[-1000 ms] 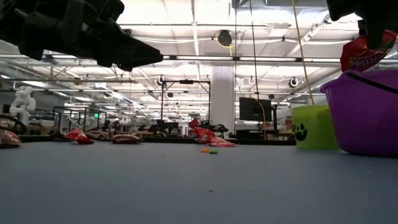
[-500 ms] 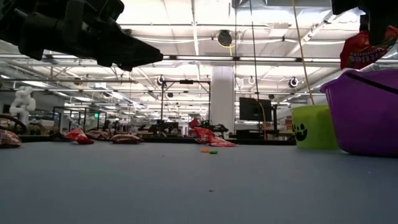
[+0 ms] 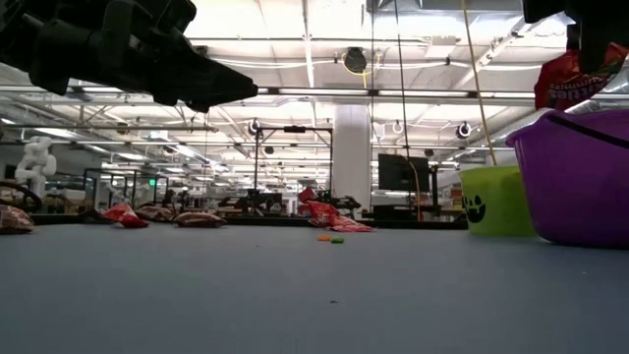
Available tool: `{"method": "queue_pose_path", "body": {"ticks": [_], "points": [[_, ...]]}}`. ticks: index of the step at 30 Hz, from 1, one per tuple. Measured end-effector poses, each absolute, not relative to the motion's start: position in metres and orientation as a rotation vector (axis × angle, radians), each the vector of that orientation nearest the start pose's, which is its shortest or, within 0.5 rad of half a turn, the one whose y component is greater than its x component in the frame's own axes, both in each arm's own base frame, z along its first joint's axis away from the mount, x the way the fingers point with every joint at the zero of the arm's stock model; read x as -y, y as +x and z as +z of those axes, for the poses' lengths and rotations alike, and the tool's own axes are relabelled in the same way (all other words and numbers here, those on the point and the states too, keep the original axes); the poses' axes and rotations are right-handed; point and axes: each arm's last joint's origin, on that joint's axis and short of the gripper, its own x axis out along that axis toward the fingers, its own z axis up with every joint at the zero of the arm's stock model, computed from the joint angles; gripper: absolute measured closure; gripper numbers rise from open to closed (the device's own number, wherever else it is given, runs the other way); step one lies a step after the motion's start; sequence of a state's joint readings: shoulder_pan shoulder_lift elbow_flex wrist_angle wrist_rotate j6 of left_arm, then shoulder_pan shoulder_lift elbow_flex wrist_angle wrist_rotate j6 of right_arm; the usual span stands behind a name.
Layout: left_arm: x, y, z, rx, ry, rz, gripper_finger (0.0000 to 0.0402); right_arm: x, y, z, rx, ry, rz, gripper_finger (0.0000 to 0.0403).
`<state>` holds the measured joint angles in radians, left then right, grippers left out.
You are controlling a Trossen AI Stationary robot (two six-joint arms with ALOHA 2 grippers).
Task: Organize candy in baskets
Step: Put the red candy pack into the pink bucket
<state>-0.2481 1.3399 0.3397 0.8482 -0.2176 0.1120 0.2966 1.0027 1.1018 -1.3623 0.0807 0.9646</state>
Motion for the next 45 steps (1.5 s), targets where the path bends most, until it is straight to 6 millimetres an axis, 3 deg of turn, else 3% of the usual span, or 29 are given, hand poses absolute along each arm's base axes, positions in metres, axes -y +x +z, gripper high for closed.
{"method": "queue_pose_path", "body": {"ticks": [16,39,45], "points": [[0.052,0.232,0.172,-0.147,0.147,-0.039,0.0274,-0.048,0.137,0.318,-1.224,0.643,-0.410,0.0380],[0.052,0.232,0.173,-0.136,0.174,-0.040,0.0274,-0.110,0.123,0.317,-1.213,0.939,-0.409,0.0380],[0.052,0.232,0.173,-0.135,0.231,-0.044,0.0274,-0.148,0.135,0.310,-1.203,1.097,-0.377,0.0380]]}}
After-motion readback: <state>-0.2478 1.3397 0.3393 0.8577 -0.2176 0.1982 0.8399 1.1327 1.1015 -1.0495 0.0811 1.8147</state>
